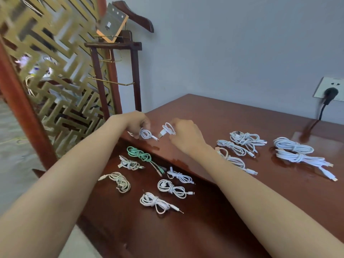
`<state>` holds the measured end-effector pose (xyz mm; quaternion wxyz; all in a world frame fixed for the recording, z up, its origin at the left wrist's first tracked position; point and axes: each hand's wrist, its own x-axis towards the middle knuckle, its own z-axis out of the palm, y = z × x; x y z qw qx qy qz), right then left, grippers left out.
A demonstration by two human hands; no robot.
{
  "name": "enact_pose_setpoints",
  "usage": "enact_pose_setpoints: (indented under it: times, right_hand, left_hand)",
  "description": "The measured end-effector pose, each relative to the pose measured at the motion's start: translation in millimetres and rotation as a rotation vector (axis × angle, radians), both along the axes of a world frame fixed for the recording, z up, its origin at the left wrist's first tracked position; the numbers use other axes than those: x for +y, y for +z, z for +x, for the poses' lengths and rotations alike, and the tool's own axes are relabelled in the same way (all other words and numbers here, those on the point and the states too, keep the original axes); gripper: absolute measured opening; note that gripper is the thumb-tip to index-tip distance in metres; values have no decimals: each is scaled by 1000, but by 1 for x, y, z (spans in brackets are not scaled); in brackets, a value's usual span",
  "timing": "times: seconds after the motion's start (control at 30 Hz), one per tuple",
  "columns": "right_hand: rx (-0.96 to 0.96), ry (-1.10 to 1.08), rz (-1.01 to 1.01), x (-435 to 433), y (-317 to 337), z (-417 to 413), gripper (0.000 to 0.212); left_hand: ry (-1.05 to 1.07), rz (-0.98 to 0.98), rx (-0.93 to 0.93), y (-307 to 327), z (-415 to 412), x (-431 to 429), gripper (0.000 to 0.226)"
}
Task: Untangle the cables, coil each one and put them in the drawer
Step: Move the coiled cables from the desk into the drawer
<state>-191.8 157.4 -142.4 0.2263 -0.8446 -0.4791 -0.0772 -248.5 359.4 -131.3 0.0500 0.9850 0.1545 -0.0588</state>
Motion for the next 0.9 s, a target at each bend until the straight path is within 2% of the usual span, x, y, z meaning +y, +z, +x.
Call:
enact_pose_setpoints:
  times: [0.07,0.2,0.37,0.57,0.73,0.9]
  right_hand:
    - [99,20,-53,0,-5,-17,11]
    - [349,55,-225,0,-19,-42,24]
    - [679,213,-473,-6,-33,-77,17]
    - [705,287,-637,-8,-52,-105,27]
    - [708,271,-680,-7,-64,-109,16]
    - [707,230,-649,-10,-65,-99,18]
  left_hand:
    - [-2,-16,5,3,-17,-5,32]
    - [42,-80,182,0,-50,-16,32]
    - [57,-46,334,-25,-82,-35,30]
    - [64,-50,479,-46,-104,-49,34]
    - [59,9,577,-56,-110,-55,40]
    - [61,-20,612,-52,-106,-60,41]
